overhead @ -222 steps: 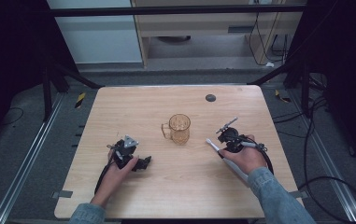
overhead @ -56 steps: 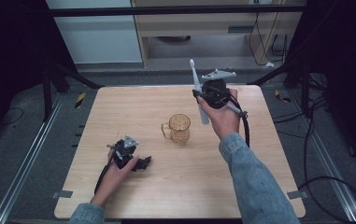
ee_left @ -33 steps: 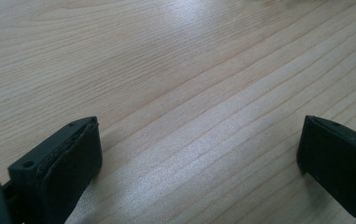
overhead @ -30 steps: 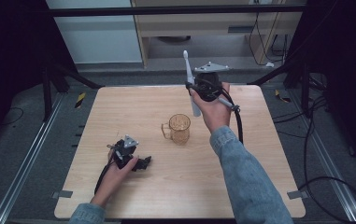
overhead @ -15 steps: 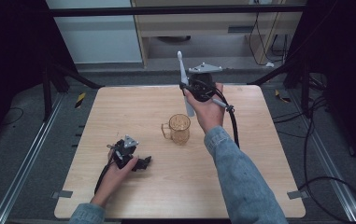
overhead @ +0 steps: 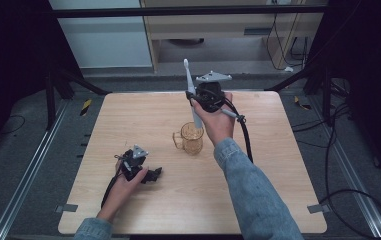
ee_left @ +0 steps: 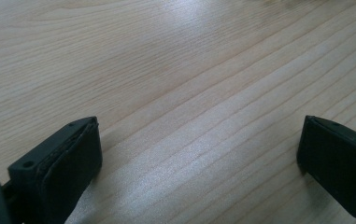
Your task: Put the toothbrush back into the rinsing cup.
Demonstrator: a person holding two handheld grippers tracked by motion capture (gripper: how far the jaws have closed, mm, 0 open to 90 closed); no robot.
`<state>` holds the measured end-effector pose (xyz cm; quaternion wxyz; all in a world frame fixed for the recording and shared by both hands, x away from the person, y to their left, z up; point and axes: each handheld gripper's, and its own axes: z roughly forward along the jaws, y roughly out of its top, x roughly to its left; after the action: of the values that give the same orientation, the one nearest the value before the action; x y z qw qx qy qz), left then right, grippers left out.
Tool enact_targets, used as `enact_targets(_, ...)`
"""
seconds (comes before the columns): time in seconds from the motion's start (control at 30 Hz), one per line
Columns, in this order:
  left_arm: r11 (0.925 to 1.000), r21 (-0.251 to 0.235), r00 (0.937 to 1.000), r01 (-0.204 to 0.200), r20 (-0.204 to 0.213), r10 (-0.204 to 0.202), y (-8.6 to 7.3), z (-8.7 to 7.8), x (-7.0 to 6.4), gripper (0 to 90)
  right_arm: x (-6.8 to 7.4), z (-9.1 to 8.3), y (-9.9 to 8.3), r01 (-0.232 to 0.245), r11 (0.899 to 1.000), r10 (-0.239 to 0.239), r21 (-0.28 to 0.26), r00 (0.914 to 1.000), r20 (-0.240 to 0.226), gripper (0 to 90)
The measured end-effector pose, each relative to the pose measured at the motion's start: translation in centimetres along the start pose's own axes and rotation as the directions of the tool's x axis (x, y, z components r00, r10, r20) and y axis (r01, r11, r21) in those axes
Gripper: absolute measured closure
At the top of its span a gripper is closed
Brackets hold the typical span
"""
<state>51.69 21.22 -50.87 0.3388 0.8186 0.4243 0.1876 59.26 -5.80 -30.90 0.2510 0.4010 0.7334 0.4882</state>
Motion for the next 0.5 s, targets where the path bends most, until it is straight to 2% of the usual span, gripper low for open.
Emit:
enact_targets(0.2,1.0,0.0,1.0,0.0,0.0,0.0,0.0,0.0,0.0,0.0,0.2,0.4,-0.7,-0.006,1.0,0.006,0.002,0.9999,-0.009,67.3)
enact_targets(0.5,1.0,0.001,1.0,0.001,0.001,-0.001,0.0,0.0,0.0,0.0,0.1,1.5,-2.0,-0.041,0.999,0.041,0.013,0.999,-0.02,67.3)
